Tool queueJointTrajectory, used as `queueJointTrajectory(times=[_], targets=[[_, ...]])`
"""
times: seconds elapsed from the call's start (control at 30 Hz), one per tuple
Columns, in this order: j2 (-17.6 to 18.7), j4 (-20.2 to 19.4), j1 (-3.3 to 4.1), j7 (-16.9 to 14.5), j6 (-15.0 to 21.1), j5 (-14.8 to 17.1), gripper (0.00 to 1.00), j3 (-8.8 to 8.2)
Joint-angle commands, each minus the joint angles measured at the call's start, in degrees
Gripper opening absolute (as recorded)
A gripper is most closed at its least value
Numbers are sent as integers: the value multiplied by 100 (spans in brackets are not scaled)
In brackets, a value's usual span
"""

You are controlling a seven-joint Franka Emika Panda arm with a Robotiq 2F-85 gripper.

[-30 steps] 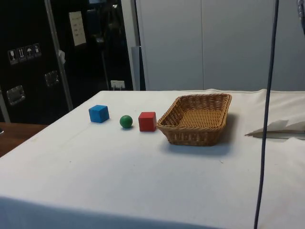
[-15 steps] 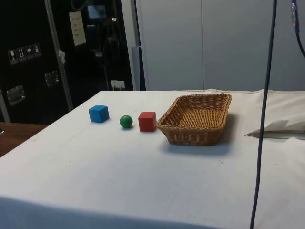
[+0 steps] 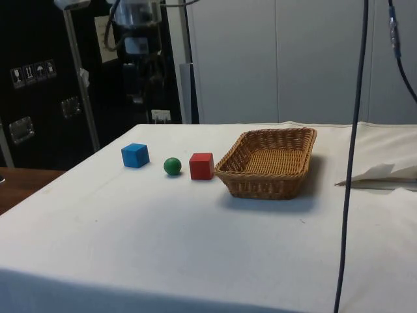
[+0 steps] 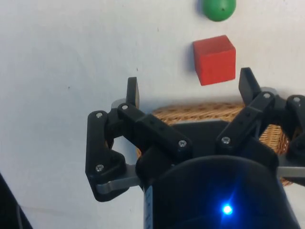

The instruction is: Place all non-red objects into the basket.

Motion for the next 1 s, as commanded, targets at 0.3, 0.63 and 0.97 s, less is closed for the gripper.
queueJointTrajectory(times=[0.3, 0.63, 0.97], targets=[[361, -17, -86, -298, 327, 246, 100, -46], [705, -23, -138, -900, 573, 733, 100, -212], [1117, 23, -195, -1427, 848, 1163, 100, -298]])
